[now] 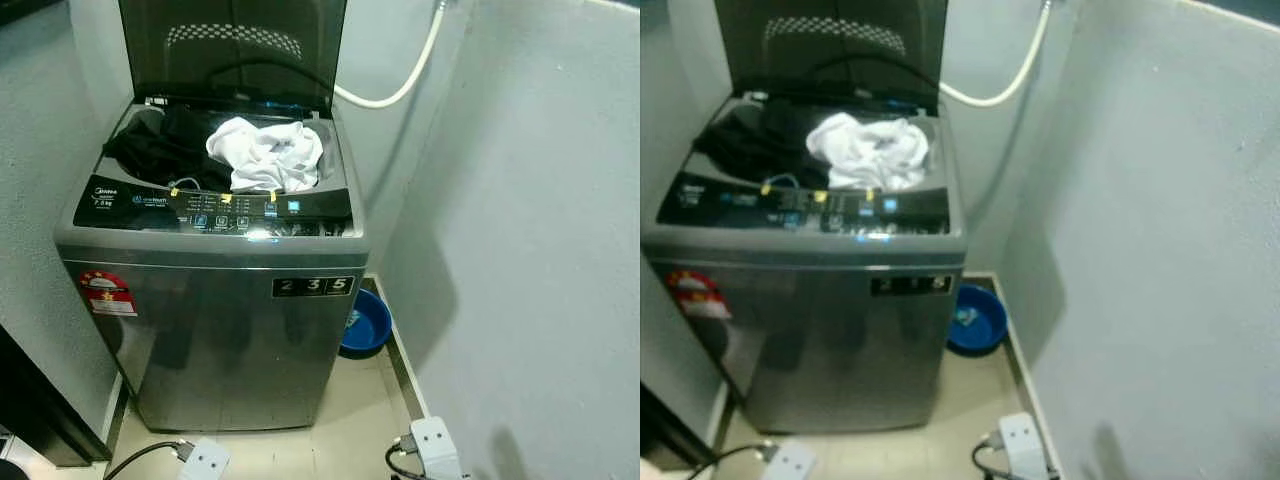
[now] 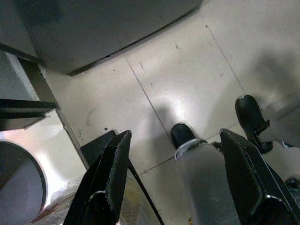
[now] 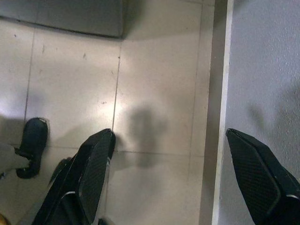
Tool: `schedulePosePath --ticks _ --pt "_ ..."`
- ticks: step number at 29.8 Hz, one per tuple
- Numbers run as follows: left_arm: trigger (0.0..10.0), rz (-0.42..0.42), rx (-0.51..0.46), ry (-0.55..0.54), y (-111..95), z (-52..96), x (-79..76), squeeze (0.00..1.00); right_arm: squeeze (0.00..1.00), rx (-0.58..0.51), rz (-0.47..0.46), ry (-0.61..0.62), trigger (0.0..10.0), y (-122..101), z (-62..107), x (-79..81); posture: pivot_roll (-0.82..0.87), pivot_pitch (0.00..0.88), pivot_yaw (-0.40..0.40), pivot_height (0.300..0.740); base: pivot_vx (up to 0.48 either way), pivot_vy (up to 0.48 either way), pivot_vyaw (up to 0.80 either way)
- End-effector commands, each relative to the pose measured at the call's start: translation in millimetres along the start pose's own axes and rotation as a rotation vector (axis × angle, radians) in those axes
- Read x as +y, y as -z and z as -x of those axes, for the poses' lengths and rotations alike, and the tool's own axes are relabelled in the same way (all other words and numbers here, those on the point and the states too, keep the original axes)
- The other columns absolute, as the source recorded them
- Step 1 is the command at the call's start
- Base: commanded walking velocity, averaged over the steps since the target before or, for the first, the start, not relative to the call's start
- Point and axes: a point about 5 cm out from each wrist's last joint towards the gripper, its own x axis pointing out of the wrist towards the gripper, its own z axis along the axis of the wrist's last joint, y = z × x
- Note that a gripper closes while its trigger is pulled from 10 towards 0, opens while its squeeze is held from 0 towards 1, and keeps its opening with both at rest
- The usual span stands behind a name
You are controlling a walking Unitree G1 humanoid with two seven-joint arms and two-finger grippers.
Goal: Clothes washing
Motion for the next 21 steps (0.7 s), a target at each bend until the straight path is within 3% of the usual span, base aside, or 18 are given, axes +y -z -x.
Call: schedulePosePath --ticks 1,21 --pt "10.0 -0.002 0.012 0.01 5 0.2 -4.2 0.0 0.0 0.032 0.004 0.027 10.0 10 2.7 -5.0 0.04 0.0 -0.048 0.724 0.0 0.0 0.78" --pt "10.0 -0.007 -0.02 0.031 -1 -3.7 -11.6 0.0 0.0 0.08 0.05 0.008 10.0 24 6.7 -3.3 0.03 0.0 -0.049 0.724 0.0 0.0 0.78"
